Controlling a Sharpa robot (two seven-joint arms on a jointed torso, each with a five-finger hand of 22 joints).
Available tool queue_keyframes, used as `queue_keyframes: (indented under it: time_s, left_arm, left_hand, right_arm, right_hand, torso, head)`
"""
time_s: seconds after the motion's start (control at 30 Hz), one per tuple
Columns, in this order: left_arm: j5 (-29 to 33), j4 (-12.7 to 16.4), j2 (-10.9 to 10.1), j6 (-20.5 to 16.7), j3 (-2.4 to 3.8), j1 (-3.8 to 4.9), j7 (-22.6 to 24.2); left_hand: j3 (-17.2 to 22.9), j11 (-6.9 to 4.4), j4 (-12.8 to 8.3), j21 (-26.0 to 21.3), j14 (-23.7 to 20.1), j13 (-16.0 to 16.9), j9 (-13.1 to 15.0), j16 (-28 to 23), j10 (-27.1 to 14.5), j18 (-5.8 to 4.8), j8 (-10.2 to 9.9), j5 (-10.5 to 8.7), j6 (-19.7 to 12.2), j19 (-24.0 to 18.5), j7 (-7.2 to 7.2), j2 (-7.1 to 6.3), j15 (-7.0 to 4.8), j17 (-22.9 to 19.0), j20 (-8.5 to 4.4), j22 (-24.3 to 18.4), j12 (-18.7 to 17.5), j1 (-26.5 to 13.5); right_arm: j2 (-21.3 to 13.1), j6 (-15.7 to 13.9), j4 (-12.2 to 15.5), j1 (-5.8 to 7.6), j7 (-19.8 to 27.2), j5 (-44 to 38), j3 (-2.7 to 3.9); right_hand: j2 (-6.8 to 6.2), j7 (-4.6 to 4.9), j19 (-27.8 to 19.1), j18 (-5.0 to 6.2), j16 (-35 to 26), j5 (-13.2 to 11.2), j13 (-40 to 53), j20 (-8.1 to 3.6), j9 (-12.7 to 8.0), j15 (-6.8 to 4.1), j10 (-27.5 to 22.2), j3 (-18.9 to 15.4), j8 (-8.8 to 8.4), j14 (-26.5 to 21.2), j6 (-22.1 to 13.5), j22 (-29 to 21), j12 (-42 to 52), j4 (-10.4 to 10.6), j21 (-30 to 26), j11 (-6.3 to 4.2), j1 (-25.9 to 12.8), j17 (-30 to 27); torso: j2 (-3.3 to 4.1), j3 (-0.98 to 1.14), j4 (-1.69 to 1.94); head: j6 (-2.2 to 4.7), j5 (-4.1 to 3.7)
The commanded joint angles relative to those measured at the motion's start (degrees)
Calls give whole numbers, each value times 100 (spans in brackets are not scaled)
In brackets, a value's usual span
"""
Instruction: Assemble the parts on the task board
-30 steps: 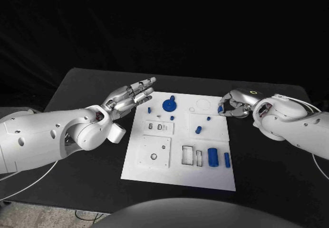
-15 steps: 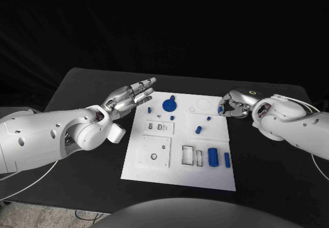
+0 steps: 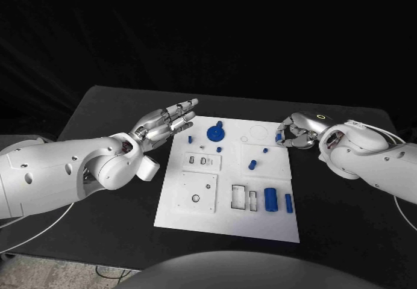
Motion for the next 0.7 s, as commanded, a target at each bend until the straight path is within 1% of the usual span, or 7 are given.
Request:
queue_keyframes:
  time_s: [0.03, 0.17, 0.27, 0.37, 0.47, 0.6, 0.7]
  left_arm:
    - [5, 16, -19, 119, 2, -1, 24]
    - [5, 19, -28, 118, 2, -2, 25]
    - [5, 26, -32, 121, 2, -2, 18]
    - [5, 36, -35, 118, 2, -2, 11]
    - [5, 44, -34, 118, 2, -2, 7]
    - [5, 49, -42, 129, 3, -2, -10]
    - [5, 47, -37, 129, 3, -1, -10]
  left_hand:
    - [6, 48, -39, 28, -1, 8, 4, -19, 1, 52, 14, 21, -31, 19, 1, -6, 21, -7, 36, 9, 26, 54]
    - [6, 48, -39, 28, -1, 8, 4, -19, 1, 52, 14, 21, -31, 19, 1, -6, 21, -7, 36, 9, 26, 54]
    - [6, 48, -39, 28, -1, 8, 4, -19, 1, 52, 14, 21, -31, 19, 1, -6, 21, -7, 36, 9, 26, 54]
    - [6, 48, -39, 28, -1, 8, 4, -19, 1, 52, 14, 21, -31, 19, 1, -6, 21, -7, 36, 9, 26, 54]
    - [12, 49, -47, 29, 0, 8, 4, -18, 4, 51, 14, 29, -29, 21, 0, -2, 22, -7, 36, 10, 26, 60]
    - [12, 49, -47, 29, 0, 8, 4, -18, 4, 51, 14, 29, -29, 21, 0, -2, 22, -7, 36, 10, 26, 60]
    - [12, 49, -47, 29, 0, 8, 4, -18, 4, 51, 14, 29, -29, 21, 0, -2, 22, -7, 36, 10, 26, 60]
  right_arm:
    - [-13, -434, 129, 20, 53, 26, 3]
    - [-34, -580, 388, 101, 38, 4, 7]
    - [-20, -598, 609, 183, 19, -57, 8]
    - [29, -543, 851, 236, -14, -134, 9]
    - [113, -436, 1038, 258, -30, -177, 9]
    - [279, -348, 1179, 265, -48, -210, 10]
    - [437, -247, 1228, 259, -100, -226, 10]
  right_hand:
    - [48, -26, -1, -12, 19, 25, 1510, -43, 55, -42, 611, 0, 30, 588, 60, 945, 22, -26, -25, -47, -7, 1507]
    - [22, -19, 4, -14, 19, 72, 1510, -44, 77, -39, 611, -15, 35, 588, 67, 947, 22, -38, -16, -50, -28, 1507]
    - [0, -13, 7, -15, 19, 165, 1510, -40, 106, -32, 611, -32, 38, 588, 77, 947, 22, -36, -15, -44, -79, 1507]
    - [-4, -13, 7, -15, 19, 179, 1510, -40, 111, -31, 611, -34, 38, 588, 79, 947, 22, -36, -14, -45, -88, 1507]
    - [-5, -14, 6, -14, 19, 184, 1510, -40, 113, -30, 611, -34, 39, 588, 81, 946, 22, -37, -20, -45, -89, 1507]
    - [-3, -19, 10, -16, 19, 212, 1510, -39, 137, -29, 611, -22, 59, 588, 120, 948, 22, -63, -10, -47, -75, 1507]
    - [-3, -19, 6, -13, 19, 218, 1510, -38, 141, -29, 611, -19, 61, 588, 124, 945, 22, -71, -24, -49, -70, 1507]
  torso:
    - [6, 1, -15]
    - [6, -1, 10]
    - [6, -5, 6]
    - [11, -12, -1]
    - [11, -12, 14]
    - [4, -11, -2]
    - [-1, -16, 5]
  head:
    - [0, 24]
    - [0, -4]
    - [0, -20]
    - [0, -8]
    - [0, -35]
    - [0, -30]
    - [0, -37]
